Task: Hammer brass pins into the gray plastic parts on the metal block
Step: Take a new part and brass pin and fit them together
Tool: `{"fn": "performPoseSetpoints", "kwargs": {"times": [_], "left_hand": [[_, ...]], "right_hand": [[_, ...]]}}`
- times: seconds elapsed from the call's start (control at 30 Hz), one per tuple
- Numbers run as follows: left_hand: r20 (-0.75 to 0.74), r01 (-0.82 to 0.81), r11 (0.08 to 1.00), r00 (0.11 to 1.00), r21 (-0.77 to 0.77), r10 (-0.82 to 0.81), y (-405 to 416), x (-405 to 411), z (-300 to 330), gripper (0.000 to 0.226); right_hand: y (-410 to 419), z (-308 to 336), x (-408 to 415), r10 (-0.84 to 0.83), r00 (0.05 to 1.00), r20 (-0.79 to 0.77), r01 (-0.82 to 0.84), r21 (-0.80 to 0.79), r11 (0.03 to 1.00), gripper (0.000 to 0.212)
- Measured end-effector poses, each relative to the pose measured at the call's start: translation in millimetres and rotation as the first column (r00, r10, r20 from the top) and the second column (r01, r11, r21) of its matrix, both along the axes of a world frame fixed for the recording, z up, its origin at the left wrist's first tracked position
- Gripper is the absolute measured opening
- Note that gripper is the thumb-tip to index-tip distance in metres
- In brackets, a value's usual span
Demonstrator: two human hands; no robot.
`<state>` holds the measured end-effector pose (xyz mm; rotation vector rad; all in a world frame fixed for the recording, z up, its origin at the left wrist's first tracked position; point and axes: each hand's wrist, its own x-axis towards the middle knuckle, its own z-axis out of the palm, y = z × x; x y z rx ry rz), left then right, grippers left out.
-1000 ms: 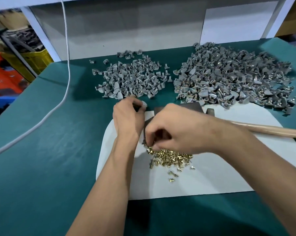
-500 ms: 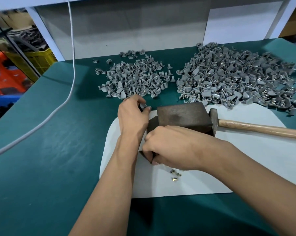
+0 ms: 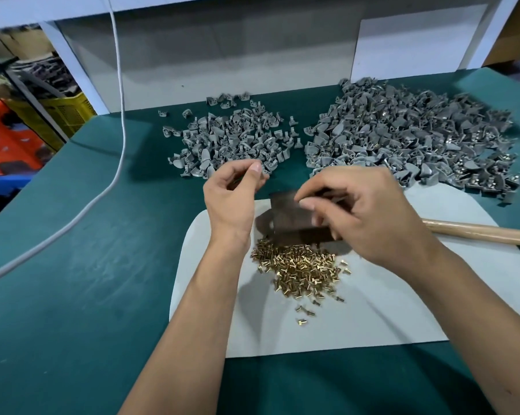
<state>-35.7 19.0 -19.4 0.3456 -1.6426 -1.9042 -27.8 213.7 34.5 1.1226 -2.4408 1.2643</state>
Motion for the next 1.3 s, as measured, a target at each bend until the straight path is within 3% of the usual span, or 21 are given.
{"fn": "performPoseSetpoints", "kwargs": {"times": [0.1, 0.2, 0.33, 0.57, 0.8, 1.3], "left_hand": [[-0.077, 0.079, 0.996, 0.994, 0.034, -0.076, 7, 2, 4, 0.022], [-0.128, 0.127, 0.992, 0.984, -0.002, -0.126, 14, 5, 7, 0.036], [-0.155, 0.262, 0.960, 0.949, -0.103, -0.275, 16, 9, 9, 0.027], [-0.109, 0.456, 0.870, 0.870, -0.191, -0.480, 19, 14, 12, 0.032], [-0.086, 0.503, 0.845, 0.848, -0.182, -0.524, 19, 16, 14, 0.035], [-0.047, 0.496, 0.853, 0.860, -0.162, -0.508, 20, 17, 13, 0.033]], "right_hand": [[7, -9, -7, -0.083, 0.996, -0.031, 0.078, -0.150, 0.986, 0.007], [8, -19, -7, -0.117, 0.990, 0.077, 0.134, -0.275, 0.952, 0.011], [8, -27, -10, -0.140, 0.977, 0.160, 0.188, -0.342, 0.921, 0.013], [7, -24, -11, -0.194, 0.981, -0.002, 0.185, -0.294, 0.938, 0.013], [5, -24, -9, -0.181, 0.983, -0.020, 0.162, -0.363, 0.918, 0.019], [0, -25, -6, -0.207, 0.958, -0.200, 0.160, -0.228, 0.960, 0.017]]}}
